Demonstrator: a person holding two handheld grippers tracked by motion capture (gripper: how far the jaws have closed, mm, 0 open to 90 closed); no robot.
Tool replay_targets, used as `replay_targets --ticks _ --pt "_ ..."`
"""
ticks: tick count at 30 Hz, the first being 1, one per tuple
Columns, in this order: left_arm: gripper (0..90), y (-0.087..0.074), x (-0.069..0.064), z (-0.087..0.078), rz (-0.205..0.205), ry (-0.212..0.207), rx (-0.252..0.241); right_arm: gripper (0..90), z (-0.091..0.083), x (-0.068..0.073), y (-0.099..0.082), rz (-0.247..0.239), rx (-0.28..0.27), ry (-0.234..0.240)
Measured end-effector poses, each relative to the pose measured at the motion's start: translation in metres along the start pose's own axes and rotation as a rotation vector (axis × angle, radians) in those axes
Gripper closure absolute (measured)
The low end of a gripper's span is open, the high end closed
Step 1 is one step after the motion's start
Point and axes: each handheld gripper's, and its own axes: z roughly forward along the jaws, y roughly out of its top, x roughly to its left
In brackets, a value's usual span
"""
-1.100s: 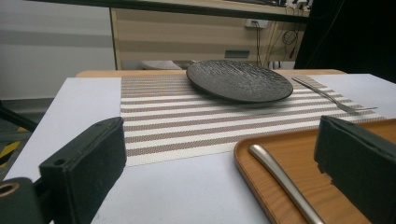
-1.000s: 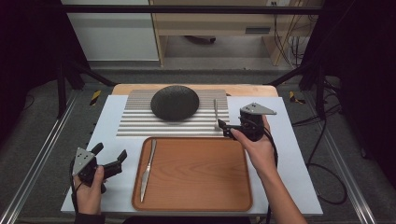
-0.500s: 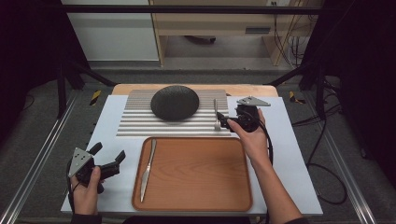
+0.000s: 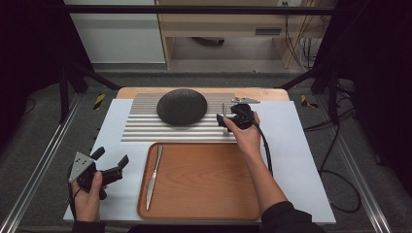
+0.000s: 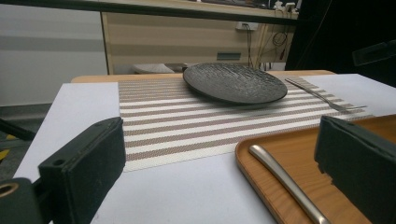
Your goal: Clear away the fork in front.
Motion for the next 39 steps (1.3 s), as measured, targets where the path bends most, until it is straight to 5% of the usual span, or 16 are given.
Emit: replay_targets --ticks 5,18,39 --pt "2.2 0.0 0.002 0.0 -0.003 0.003 -0.005 19.4 0.013 0.001 0.0 0.007 0.018 -0.018" --pt "2.3 0.0 0.004 -0.001 -0.008 0.003 -0.009 50.0 0.04 -0.011 -0.014 0.07 0.098 -0.074" --pt "2.3 0.001 0.003 0.0 -0.007 -0.001 -0.009 67.8 0.059 -0.009 -0.023 0.08 0.12 -0.117"
